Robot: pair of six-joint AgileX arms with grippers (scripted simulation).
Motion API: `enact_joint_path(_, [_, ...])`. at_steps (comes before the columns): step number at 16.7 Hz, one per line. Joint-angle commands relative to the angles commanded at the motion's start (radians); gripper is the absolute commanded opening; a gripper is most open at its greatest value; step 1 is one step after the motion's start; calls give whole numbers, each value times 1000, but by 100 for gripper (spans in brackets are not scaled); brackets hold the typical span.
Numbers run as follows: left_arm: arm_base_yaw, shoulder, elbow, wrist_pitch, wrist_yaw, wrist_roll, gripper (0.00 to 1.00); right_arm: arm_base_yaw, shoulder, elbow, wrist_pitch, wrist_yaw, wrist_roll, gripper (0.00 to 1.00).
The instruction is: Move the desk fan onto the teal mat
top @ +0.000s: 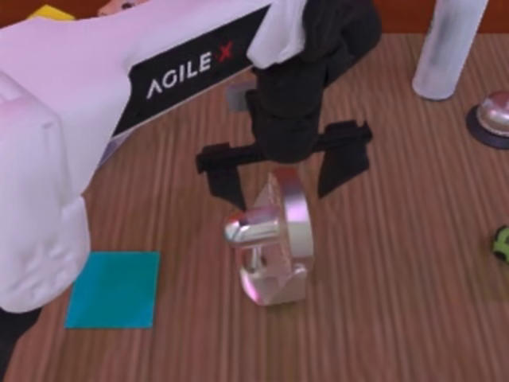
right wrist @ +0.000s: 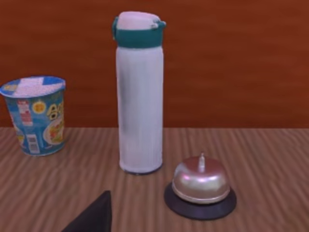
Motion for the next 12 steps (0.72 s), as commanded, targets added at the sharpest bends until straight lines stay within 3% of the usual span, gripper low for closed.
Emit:
enact_joint_path(10, [0,0,0,0,0,0,2,0,0,0,0,0,0,100])
enact_joint_path(12, [0,0,0,0,0,0,0,0,0,0,0,0,0,100])
